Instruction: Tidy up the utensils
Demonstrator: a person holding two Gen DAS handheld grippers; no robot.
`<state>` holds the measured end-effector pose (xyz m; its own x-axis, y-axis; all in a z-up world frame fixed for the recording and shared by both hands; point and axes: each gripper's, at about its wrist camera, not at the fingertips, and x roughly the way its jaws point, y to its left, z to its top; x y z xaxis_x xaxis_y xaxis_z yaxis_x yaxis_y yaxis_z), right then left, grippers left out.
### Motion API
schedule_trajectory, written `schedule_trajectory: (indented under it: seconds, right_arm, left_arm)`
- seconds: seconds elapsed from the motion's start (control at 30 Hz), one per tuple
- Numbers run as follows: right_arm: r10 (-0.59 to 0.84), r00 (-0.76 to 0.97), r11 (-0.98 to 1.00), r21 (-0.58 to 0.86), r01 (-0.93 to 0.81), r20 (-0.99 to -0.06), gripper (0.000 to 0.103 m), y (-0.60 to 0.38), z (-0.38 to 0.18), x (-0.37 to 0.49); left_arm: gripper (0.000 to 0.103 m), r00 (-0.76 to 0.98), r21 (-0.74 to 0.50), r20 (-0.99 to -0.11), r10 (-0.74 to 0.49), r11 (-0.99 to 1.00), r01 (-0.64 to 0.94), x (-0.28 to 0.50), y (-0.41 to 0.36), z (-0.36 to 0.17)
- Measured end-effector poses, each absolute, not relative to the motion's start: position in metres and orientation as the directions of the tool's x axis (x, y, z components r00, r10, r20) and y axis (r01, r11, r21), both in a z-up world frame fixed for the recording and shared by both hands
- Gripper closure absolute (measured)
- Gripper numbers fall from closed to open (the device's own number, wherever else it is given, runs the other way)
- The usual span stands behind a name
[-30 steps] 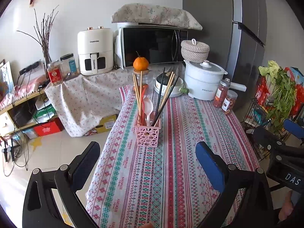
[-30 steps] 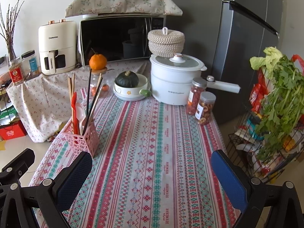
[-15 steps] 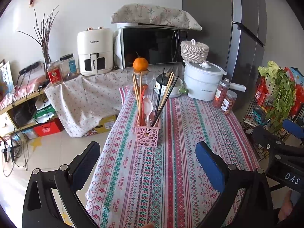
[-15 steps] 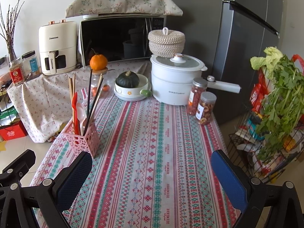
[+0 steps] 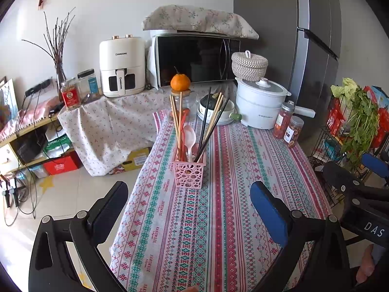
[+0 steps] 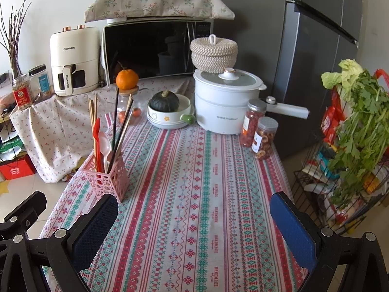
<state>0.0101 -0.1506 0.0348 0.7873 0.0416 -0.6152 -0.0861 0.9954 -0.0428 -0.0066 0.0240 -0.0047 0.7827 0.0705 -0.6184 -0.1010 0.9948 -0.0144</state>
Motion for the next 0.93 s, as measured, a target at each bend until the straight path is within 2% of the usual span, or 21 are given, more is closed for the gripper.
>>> schedule_trajectory:
  seconds: [0.93]
  right_arm:
    - [0.046,0.784,0.996,-0.036,-0.087,-0.619,0.000,-0.1492,0.0342,0.0103]
  left_arm:
    - [0.001,0.778,-0.019,-0.625,0.062,0.995,-0.095,-0.0047,0.0224,-0.0075]
